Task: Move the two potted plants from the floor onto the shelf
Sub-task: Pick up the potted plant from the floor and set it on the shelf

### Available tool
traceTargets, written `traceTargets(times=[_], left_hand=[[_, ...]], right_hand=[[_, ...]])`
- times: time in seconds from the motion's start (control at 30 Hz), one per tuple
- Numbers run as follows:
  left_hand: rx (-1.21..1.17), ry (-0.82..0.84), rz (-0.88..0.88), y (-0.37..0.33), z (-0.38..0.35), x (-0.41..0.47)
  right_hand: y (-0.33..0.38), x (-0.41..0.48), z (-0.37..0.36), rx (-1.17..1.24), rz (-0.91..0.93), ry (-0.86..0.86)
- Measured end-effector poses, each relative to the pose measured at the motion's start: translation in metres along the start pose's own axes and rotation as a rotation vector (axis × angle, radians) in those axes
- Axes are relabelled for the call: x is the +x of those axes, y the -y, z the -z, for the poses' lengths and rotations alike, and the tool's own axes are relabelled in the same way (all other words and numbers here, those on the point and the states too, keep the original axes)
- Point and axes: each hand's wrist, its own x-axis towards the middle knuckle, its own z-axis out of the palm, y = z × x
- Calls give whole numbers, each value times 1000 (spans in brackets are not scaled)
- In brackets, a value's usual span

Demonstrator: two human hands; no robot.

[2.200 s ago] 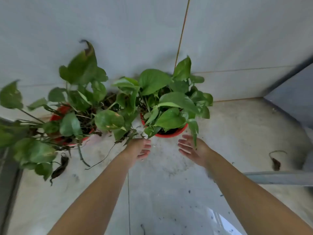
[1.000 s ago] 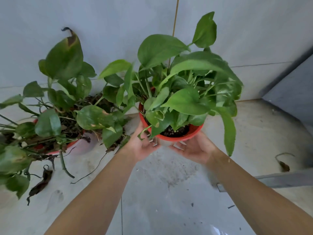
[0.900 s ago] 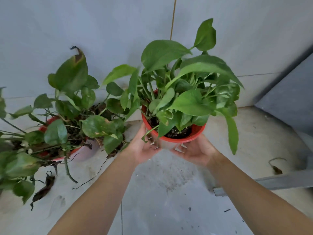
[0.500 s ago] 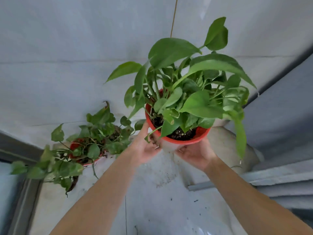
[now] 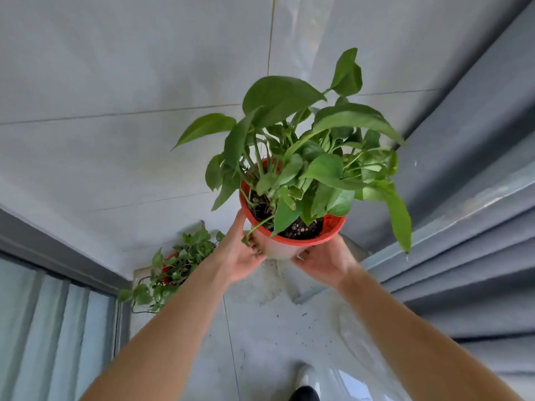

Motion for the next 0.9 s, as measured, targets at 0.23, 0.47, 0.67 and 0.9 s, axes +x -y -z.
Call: traceTargets(times=[0.23, 0.47, 0.67, 0.9], left_hand=[[88, 127, 148, 9, -54, -95], [282, 223, 312, 85, -110, -166], [451, 407, 436, 191, -160, -233], [658, 604, 658, 351, -211, -325]], right_hand=[[-13, -140, -23, 79, 141, -101], [-41, -286, 20, 262, 280, -247], [-83, -424, 84, 384, 438, -327], [-165, -596, 181, 559, 640, -448]])
